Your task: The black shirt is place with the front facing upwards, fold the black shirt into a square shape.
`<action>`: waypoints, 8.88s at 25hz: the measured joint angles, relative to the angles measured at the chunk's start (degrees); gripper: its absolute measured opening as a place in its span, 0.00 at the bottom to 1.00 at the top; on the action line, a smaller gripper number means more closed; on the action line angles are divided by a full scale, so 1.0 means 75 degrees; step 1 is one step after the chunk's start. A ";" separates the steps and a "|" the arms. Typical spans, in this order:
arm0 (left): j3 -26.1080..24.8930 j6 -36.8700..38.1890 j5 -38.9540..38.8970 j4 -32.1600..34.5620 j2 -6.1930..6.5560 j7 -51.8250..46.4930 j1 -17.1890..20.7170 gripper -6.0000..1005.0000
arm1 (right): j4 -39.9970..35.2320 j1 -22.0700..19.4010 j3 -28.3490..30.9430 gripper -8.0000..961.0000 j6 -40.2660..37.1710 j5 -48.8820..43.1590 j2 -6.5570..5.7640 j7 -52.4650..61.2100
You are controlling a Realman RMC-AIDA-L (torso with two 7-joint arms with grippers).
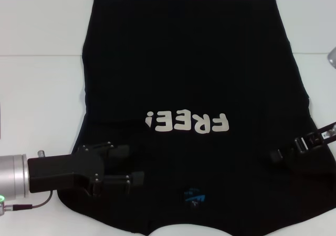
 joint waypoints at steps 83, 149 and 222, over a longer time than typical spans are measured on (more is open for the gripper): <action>-0.2680 0.1257 0.2828 0.1266 0.1323 -0.6233 -0.0408 0.87 | 0.0124 -0.1323 0.1237 0.77 -0.1049 -0.0024 -0.0919 0.0734; -0.0221 -0.0893 0.3817 0.0265 0.0932 -0.6982 -0.0913 0.36 | 0.0127 -0.1298 0.1169 0.77 -0.1343 -0.0062 -0.0914 0.0654; -0.0305 -0.0665 0.3474 0.0269 0.0997 -0.6924 -0.0981 0.03 | 0.0083 -0.1035 0.0893 0.77 -0.1030 -0.0454 -0.0659 0.0772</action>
